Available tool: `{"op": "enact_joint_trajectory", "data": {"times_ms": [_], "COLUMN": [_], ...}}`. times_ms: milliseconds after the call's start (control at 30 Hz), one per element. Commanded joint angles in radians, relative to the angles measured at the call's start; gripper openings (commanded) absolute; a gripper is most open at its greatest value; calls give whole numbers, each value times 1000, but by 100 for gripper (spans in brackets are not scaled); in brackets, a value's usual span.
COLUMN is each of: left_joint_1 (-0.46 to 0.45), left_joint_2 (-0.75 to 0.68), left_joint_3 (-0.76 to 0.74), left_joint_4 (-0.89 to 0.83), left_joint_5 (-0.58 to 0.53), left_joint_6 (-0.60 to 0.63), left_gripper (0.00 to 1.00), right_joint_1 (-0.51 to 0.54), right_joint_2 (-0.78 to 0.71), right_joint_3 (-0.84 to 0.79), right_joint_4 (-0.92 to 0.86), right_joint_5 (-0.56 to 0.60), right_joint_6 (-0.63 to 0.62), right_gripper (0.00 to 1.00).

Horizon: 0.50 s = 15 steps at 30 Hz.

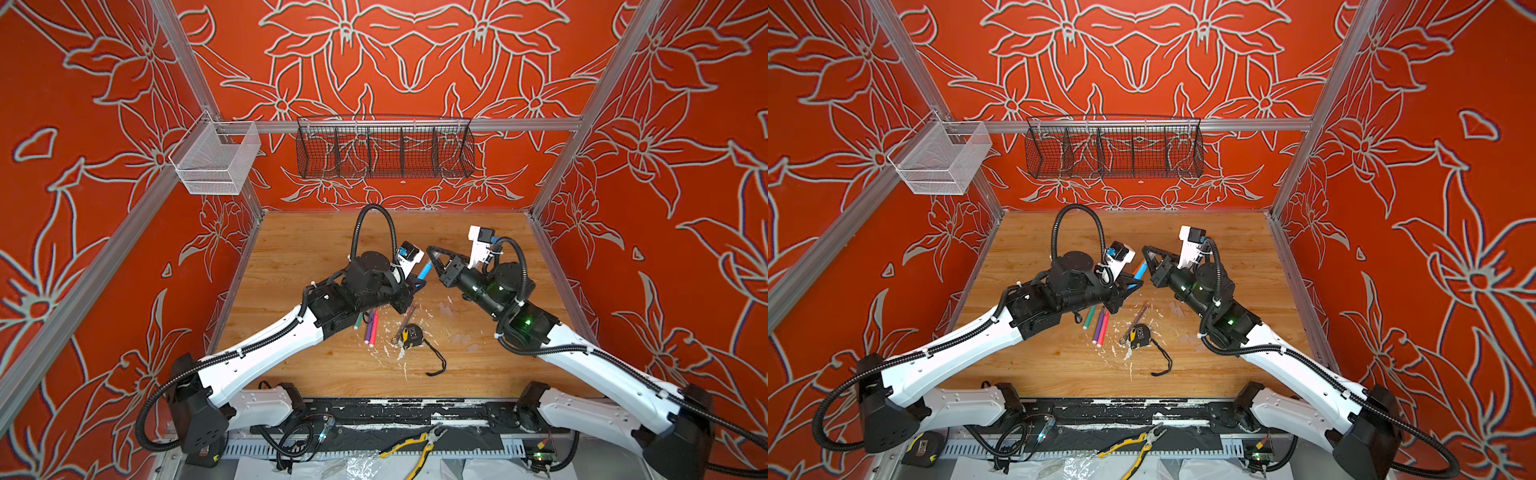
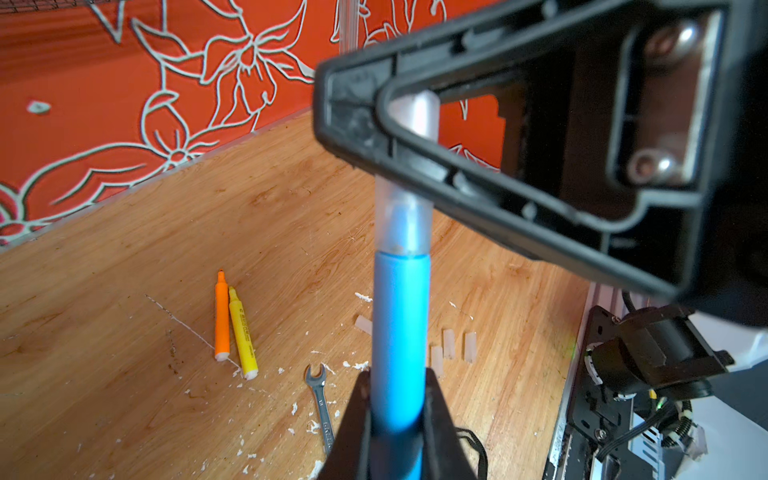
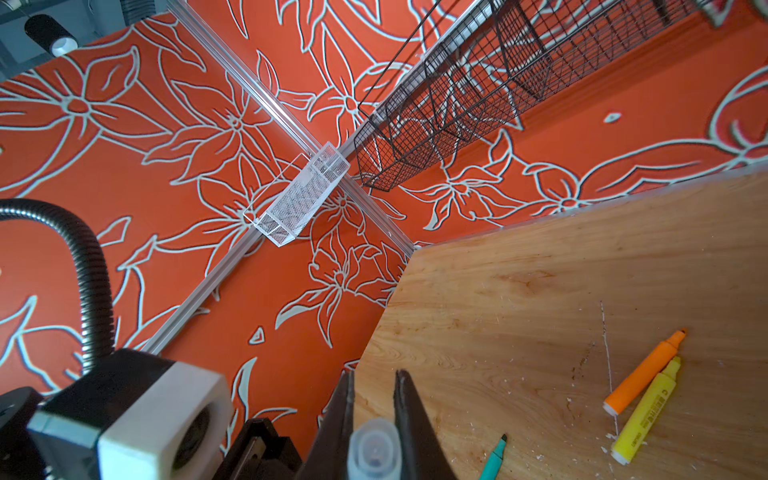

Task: Insert the pens into the pen caps
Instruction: 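Press the translucent cap down onto the blue highlighter with the right gripper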

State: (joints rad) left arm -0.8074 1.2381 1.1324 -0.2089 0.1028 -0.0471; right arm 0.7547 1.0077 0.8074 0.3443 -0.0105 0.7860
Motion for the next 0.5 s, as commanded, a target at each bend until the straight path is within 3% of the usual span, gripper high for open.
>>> {"op": "enact_joint_trajectory", "data": {"times_ms": [0,467], "left_joint_1": [49,84], "left_joint_2": [16,81], "left_joint_3": [120,280], "left_joint_4": [230,211], "left_joint_5": [-106,-116], "left_joint_6": [-13,7], "left_gripper": [0,0], "right_joint_1": [72,90], "right_joint_2": [-5,-37], "right_joint_3": [-61,-108], "right_joint_4": [-126,-100], "right_joint_5": [-136,-121], "right_joint_6": [14,40], "right_gripper": [2,2]}}
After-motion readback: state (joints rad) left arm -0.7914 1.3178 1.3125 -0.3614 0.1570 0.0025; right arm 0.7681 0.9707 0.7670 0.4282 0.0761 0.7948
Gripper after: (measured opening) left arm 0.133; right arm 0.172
